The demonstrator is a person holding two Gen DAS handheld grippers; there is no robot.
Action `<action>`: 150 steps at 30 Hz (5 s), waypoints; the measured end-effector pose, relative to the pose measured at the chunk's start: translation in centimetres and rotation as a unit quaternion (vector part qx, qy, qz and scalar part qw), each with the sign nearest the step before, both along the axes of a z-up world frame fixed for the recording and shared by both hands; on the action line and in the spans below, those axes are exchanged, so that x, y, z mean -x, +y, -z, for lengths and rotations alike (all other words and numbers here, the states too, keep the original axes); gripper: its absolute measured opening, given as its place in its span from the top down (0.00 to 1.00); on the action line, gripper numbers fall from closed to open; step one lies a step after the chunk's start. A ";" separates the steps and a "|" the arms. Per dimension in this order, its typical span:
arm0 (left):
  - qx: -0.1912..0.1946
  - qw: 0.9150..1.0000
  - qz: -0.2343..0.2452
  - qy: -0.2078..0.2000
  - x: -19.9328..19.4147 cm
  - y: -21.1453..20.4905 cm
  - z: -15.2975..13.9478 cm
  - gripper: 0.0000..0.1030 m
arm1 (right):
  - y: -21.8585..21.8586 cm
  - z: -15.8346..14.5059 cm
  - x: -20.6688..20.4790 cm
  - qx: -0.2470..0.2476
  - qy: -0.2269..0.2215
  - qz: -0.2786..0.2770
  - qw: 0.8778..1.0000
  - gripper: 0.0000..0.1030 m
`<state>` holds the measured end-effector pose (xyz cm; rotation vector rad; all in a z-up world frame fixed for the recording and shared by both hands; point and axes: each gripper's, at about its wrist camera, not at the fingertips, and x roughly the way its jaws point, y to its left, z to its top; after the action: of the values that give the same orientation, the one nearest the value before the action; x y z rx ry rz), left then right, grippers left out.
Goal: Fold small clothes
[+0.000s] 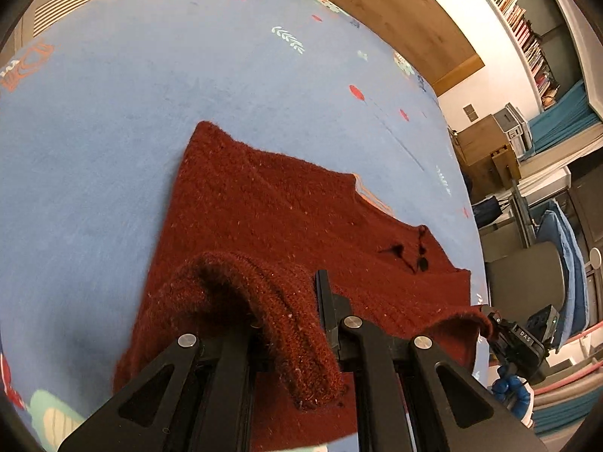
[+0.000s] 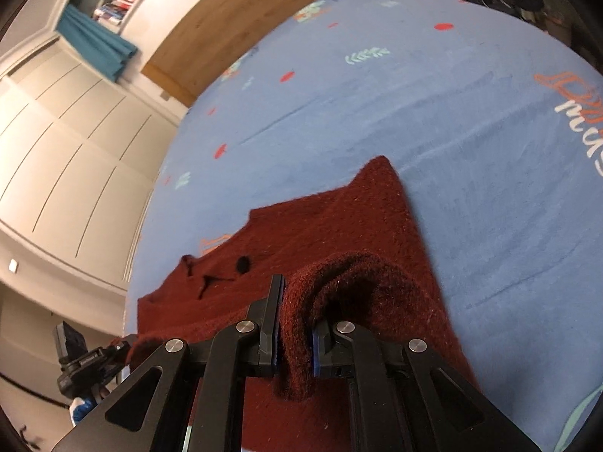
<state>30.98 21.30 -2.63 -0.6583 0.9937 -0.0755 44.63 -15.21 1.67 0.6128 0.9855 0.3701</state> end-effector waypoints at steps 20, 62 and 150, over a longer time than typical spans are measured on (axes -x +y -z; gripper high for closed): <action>-0.004 0.998 -0.052 -0.034 0.7 4.4 -3.6 0.50 | -1.8 -1.0 -2.3 0.025 -0.010 0.034 0.999 0.42; -0.235 0.971 0.041 0.015 7.7 -5.2 2.4 0.50 | 5.9 2.4 6.3 0.257 -0.027 -0.106 0.960 0.42; 0.205 0.958 -0.201 -0.017 14.5 1.6 6.8 0.42 | -3.9 4.2 26.0 0.172 0.030 -0.015 0.985 0.41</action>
<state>16.48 22.93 -9.43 -1.2265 0.7995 0.0676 18.65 -19.09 -2.52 0.2976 1.0881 0.2013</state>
